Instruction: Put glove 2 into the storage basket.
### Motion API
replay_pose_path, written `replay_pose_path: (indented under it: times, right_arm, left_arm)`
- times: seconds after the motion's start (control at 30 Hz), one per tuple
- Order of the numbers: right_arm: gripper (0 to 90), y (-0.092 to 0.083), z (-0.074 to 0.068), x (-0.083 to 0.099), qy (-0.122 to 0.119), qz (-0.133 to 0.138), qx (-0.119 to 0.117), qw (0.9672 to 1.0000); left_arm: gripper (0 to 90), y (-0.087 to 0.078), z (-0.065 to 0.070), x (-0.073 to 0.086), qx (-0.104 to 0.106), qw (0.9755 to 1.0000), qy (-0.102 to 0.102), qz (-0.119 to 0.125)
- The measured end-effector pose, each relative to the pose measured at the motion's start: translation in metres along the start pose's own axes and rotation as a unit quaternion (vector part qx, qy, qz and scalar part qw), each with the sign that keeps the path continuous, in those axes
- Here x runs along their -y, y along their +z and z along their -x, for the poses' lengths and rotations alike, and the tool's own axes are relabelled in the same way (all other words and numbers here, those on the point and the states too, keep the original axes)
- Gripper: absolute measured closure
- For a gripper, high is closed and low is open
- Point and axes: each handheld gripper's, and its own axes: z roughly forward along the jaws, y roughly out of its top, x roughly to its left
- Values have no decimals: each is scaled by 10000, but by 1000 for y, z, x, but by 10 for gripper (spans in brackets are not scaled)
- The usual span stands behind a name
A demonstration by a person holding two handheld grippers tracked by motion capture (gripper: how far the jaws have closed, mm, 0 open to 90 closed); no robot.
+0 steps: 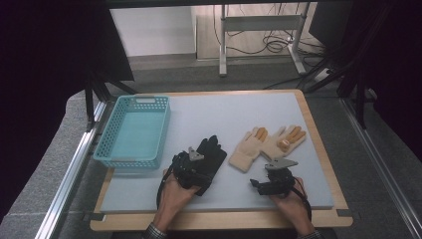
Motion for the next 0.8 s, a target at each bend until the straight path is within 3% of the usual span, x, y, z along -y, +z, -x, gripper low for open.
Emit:
replay_pose_path:
  times: [0.07, 0.13, 0.33, 0.5, 0.63, 0.73, 0.8]
  right_arm:
    - [180, 0, 0, 0, -1, 0, 0, 10000]
    - [180, 0, 0, 0, 0, 0, 0, 10000]
    - [180, 0, 0, 0, -1, 0, 1, 10000]
    - [180, 0, 0, 0, -1, -1, 2, 10000]
    - [180, 0, 0, 0, 1, -1, 1, 10000]
    - [180, 0, 0, 0, -1, -1, 2, 10000]
    - [180, 0, 0, 0, 1, -2, 0, 10000]
  left_arm:
    - [0, 5, -5, 0, 159, 9997, -132, -97]
    - [0, 9, -3, 0, 281, 9994, -122, -165]
    - [0, 15, 11, -1, -50, 9992, 201, -332]
    - [18, 16, -3, -4, 21, 9993, -118, -360]
    - [172, 12, -7, -7, -36, 9993, -103, -364]
    - [375, 8, -14, -6, -42, 9995, -145, -284]
    - [506, 6, -20, -5, 102, 9995, -196, -238]
